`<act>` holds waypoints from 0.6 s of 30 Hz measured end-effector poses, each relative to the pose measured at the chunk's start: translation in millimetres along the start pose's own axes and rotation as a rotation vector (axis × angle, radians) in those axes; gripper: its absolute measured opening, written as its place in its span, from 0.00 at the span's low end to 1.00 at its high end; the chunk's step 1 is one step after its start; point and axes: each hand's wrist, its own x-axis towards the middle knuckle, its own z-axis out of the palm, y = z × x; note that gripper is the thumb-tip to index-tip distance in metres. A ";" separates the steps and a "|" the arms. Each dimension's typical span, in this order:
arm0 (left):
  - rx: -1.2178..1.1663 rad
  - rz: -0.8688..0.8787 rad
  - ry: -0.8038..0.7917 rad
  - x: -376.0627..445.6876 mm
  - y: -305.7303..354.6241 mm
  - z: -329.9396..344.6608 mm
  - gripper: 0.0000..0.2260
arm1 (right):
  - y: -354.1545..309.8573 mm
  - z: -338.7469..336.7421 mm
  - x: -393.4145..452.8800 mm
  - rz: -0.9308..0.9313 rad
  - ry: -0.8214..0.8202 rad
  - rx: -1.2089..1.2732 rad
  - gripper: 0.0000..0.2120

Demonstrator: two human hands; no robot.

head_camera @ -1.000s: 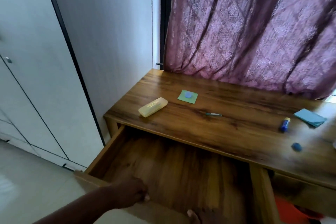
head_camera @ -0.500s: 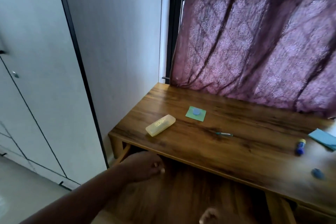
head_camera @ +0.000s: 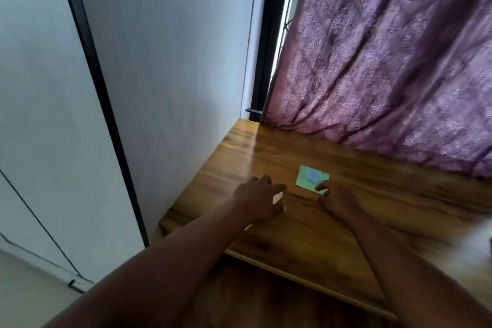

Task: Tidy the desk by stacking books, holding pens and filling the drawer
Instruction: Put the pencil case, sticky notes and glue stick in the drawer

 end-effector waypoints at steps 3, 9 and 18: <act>0.047 -0.022 -0.050 8.4 -8.1 17.5 0.29 | -8.8 17.0 41.7 -0.035 0.042 -0.084 0.20; -0.142 -0.046 0.023 9.7 -26.1 44.6 0.26 | -14.6 45.0 87.8 -0.022 -0.021 -0.280 0.24; -0.385 -0.103 0.006 3.3 -35.7 50.1 0.26 | -0.2 52.0 117.7 0.099 0.062 -0.331 0.23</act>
